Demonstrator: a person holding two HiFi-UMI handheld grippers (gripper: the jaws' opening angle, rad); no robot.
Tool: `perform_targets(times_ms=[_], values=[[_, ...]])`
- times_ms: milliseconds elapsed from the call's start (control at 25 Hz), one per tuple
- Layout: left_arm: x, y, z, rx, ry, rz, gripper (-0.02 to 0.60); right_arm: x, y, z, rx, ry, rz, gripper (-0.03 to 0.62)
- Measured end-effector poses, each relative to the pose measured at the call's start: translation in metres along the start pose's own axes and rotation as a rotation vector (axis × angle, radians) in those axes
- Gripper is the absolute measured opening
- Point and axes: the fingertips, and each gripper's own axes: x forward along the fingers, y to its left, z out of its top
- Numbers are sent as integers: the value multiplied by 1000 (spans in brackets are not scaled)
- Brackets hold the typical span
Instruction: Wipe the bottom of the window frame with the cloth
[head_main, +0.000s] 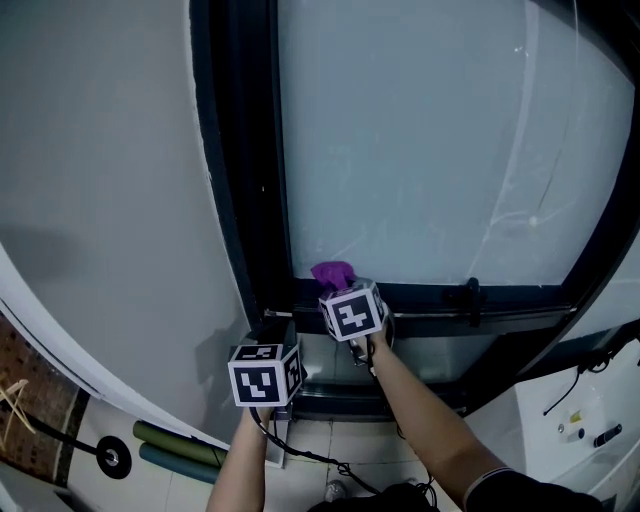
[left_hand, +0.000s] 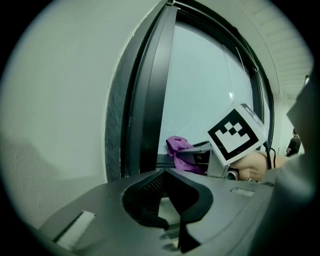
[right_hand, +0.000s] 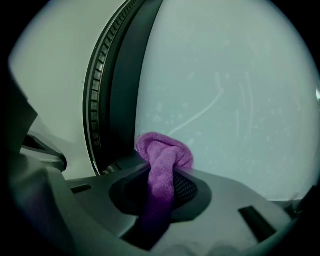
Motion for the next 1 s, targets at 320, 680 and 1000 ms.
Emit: perform_targets(times_ms=[320, 680, 1000], values=[[-14, 15, -5, -3, 5, 35, 5, 15, 35, 15, -34, 13, 42, 95], [-30, 27, -8, -5, 2, 69, 3, 24, 59, 26, -50, 0, 77, 95], [-39, 24, -7, -3, -13, 76, 4, 26, 55, 15, -53, 39, 108, 92]])
